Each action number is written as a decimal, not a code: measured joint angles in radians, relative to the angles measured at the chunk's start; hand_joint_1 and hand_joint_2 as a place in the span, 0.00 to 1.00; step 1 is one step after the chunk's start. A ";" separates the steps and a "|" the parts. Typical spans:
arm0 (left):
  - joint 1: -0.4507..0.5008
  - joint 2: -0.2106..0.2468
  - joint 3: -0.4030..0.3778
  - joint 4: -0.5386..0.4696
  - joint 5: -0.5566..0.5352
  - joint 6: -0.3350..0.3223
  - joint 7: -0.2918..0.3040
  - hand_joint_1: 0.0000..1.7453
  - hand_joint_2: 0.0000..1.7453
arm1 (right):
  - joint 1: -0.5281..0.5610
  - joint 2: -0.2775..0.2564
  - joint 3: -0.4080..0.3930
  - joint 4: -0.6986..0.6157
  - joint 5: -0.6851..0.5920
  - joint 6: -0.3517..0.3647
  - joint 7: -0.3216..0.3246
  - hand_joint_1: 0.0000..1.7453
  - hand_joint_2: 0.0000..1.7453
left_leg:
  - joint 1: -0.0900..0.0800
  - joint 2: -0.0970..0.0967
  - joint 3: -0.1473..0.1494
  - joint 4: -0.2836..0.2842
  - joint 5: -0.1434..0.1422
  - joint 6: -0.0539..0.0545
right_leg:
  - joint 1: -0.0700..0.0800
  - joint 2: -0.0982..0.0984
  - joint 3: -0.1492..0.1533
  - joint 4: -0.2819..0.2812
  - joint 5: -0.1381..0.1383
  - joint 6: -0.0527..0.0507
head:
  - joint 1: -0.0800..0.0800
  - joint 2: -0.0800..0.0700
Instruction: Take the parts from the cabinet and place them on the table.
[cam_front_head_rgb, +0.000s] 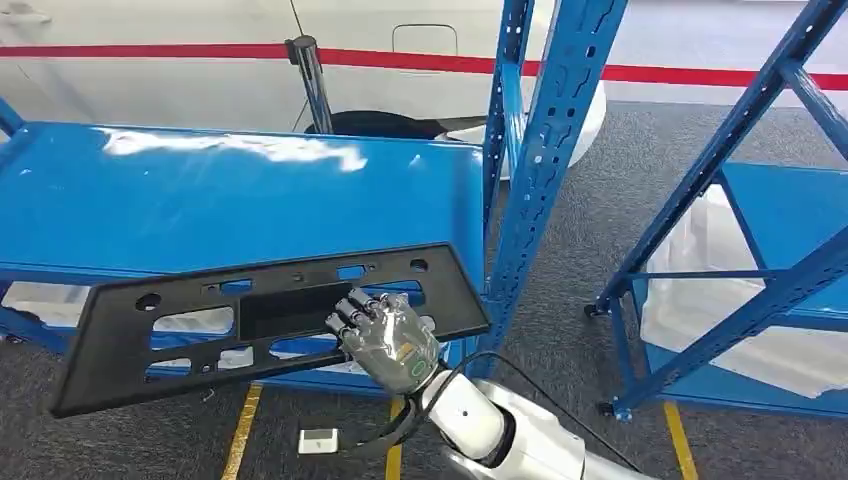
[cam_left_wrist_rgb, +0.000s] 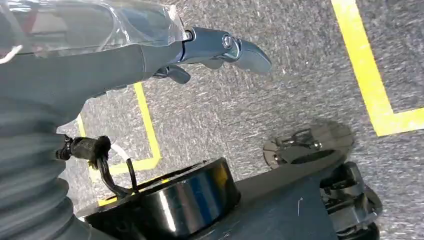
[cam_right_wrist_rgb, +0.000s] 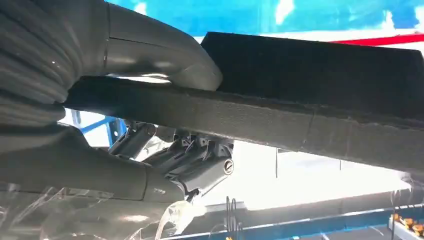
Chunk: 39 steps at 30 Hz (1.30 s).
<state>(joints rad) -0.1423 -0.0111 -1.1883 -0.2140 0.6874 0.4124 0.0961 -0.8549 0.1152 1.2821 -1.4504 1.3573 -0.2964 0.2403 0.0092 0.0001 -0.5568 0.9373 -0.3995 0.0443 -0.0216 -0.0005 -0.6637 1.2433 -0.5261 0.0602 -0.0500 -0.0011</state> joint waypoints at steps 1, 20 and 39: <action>-0.001 0.000 0.000 0.000 0.000 0.000 0.000 0.00 1.00 | 0.000 0.000 0.000 0.000 0.000 0.000 0.000 1.00 1.00 | -0.001 -0.001 -0.007 0.001 0.006 -0.002 | 0.000 0.000 0.057 -0.083 0.034 -0.004 | 0.000 0.000; -0.001 -0.001 -0.014 0.000 -0.004 0.007 0.007 0.00 1.00 | -0.001 0.002 -0.010 -0.006 -0.005 -0.021 -0.005 1.00 1.00 | -0.003 -0.005 0.136 -0.031 -0.091 -0.038 | 0.012 -0.001 0.045 -0.299 0.171 -0.035 | 0.000 0.000; -0.007 -0.001 -0.017 0.000 -0.002 0.007 0.008 0.00 1.00 | -0.009 -0.008 -0.016 -0.014 -0.037 -0.019 -0.011 1.00 1.00 | -0.008 -0.002 -0.044 0.017 0.022 -0.034 | 0.008 -0.002 0.166 -0.309 0.074 -0.055 | 0.000 0.000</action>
<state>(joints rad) -0.1497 -0.0118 -1.2051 -0.2140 0.6855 0.4196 0.1041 -0.8637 0.1072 1.2665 -1.4641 1.3203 -0.3159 0.2293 0.0011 -0.0018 -0.6006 0.9542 -0.3777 0.0106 -0.0139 -0.0029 -0.4980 0.9345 -0.4524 0.0057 -0.0504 -0.0011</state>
